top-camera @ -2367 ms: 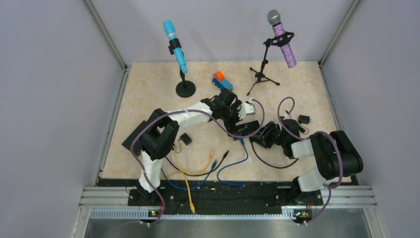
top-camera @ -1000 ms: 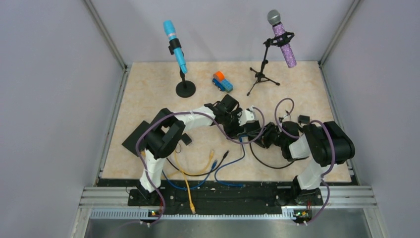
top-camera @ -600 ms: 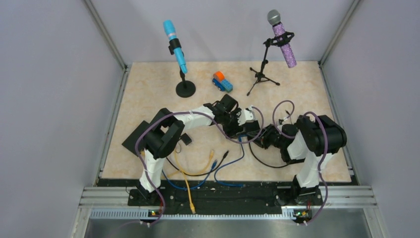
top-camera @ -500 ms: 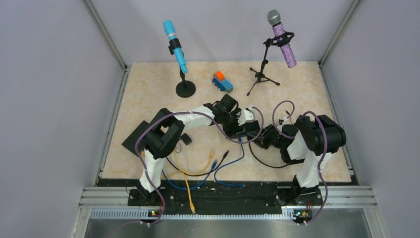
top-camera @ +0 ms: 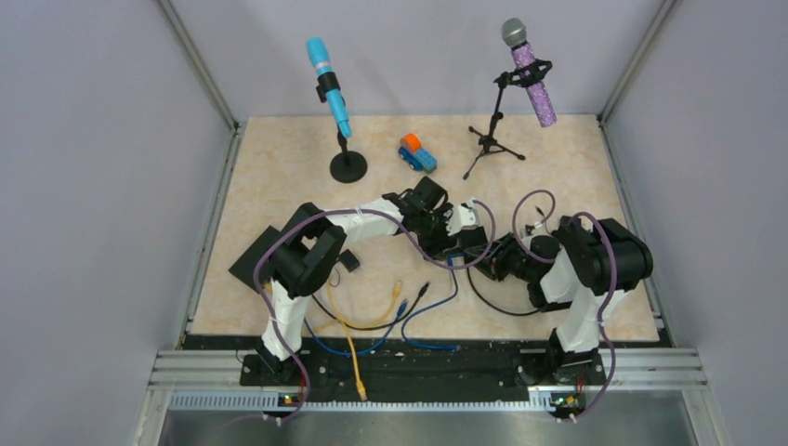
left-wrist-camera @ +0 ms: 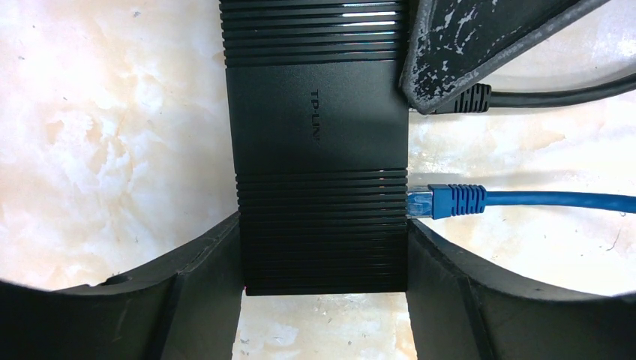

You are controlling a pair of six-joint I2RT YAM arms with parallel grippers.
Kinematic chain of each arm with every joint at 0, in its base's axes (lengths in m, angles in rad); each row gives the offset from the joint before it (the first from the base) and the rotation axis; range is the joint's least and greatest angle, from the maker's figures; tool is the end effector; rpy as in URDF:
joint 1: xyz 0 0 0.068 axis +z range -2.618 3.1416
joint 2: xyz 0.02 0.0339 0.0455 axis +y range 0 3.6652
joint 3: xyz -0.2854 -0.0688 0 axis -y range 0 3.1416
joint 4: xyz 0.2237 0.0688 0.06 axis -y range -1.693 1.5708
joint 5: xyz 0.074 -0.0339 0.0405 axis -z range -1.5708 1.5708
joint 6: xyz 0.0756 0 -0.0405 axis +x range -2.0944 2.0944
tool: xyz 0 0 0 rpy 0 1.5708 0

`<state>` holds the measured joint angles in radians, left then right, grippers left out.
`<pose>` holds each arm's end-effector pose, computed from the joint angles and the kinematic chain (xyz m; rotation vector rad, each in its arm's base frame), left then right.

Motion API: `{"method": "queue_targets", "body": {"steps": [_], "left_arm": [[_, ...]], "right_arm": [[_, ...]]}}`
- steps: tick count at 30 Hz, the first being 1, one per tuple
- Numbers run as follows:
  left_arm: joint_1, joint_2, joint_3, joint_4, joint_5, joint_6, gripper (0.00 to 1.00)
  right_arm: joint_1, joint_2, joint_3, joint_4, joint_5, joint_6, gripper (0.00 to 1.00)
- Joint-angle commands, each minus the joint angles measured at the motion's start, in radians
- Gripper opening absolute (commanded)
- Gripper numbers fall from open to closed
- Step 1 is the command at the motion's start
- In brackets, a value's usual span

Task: Pull the plug from the switch port
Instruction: Pull the connector from the switch port.

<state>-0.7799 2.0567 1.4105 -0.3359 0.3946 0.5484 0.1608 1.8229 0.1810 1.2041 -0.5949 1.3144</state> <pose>0.2980 -0.3356 0.1595 1.6873 1.9058 -0.5934 0.2488 0.0833 0.1046 0.8551 2.1148 1.4657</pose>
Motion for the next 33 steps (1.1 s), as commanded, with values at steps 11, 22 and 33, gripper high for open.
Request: {"method": "queue_targets", "body": {"steps": [11,22,33], "left_arm": [[-0.009,0.017,0.008,-0.14,0.028,-0.034,0.69],[-0.009,0.031,0.018,-0.137,0.032,-0.052,0.68],[-0.007,0.042,0.035,-0.158,0.03,-0.051,0.66]], "right_arm": [[0.01,-0.072,0.044,-0.216,0.047,-0.091,0.2],[0.025,-0.087,0.037,-0.209,0.033,-0.111,0.38],[0.041,-0.033,0.02,-0.152,0.02,-0.111,0.23]]}}
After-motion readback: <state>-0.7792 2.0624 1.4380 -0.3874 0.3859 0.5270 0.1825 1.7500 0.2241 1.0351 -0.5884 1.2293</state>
